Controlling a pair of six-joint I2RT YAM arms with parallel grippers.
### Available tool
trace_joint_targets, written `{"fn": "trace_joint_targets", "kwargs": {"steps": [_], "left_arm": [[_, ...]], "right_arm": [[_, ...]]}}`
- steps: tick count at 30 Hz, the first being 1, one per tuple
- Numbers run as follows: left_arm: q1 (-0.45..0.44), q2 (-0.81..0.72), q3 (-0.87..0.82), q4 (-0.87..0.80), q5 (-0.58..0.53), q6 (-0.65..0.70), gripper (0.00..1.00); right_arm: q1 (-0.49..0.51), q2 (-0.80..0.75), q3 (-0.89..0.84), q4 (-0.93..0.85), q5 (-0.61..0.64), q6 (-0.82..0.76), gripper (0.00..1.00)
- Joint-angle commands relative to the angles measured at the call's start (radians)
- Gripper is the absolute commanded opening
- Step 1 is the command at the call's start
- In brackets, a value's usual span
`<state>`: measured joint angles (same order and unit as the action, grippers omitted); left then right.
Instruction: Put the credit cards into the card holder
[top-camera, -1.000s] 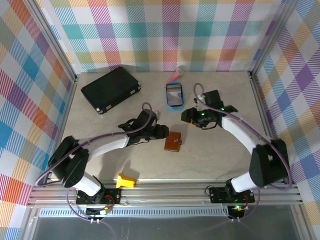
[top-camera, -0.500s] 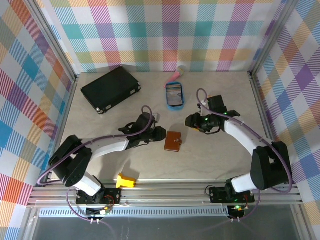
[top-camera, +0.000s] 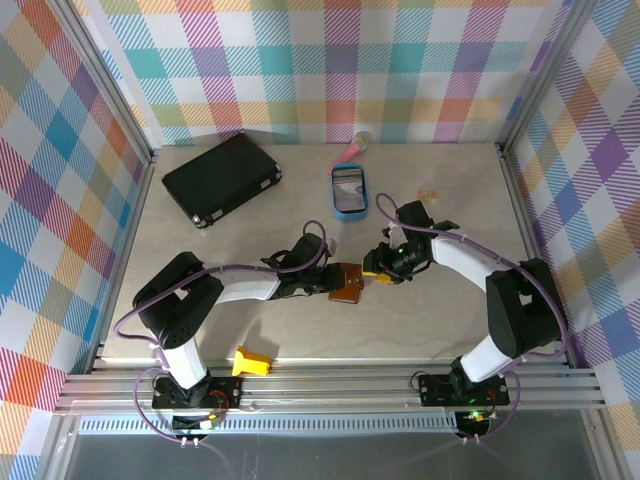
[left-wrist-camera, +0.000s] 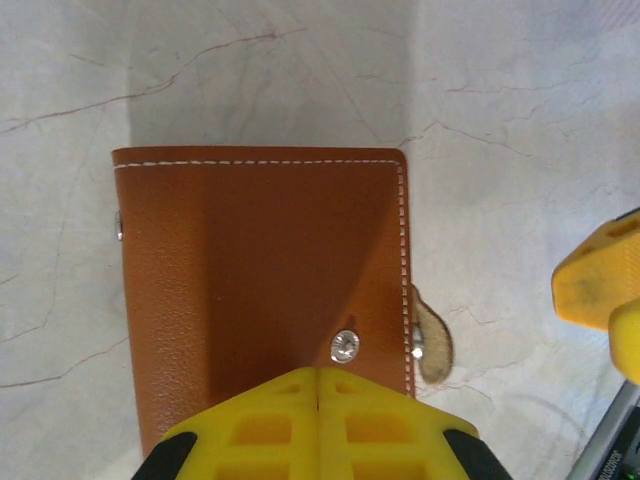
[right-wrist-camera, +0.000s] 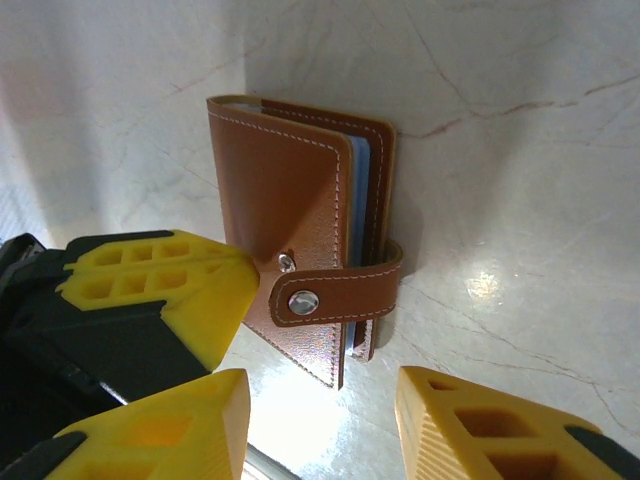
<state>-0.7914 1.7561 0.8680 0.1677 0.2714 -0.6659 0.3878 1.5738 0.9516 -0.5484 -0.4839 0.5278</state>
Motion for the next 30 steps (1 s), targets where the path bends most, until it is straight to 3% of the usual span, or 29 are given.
{"fn": "trace_joint_targets", "kwargs": {"steps": [1, 10, 30], "left_arm": [[-0.004, 0.022, 0.002, 0.033, -0.001, -0.015, 0.04], [-0.004, 0.056, -0.062, 0.105, -0.03, -0.083, 0.01], [-0.01, 0.06, -0.105, 0.161, -0.04, -0.133, 0.0]], "right_arm": [[0.023, 0.029, 0.043, -0.035, -0.021, 0.002, 0.4], [0.068, 0.098, 0.123, -0.11, 0.063, -0.031, 0.33], [0.14, 0.225, 0.277, -0.246, 0.171, -0.046, 0.29]]}}
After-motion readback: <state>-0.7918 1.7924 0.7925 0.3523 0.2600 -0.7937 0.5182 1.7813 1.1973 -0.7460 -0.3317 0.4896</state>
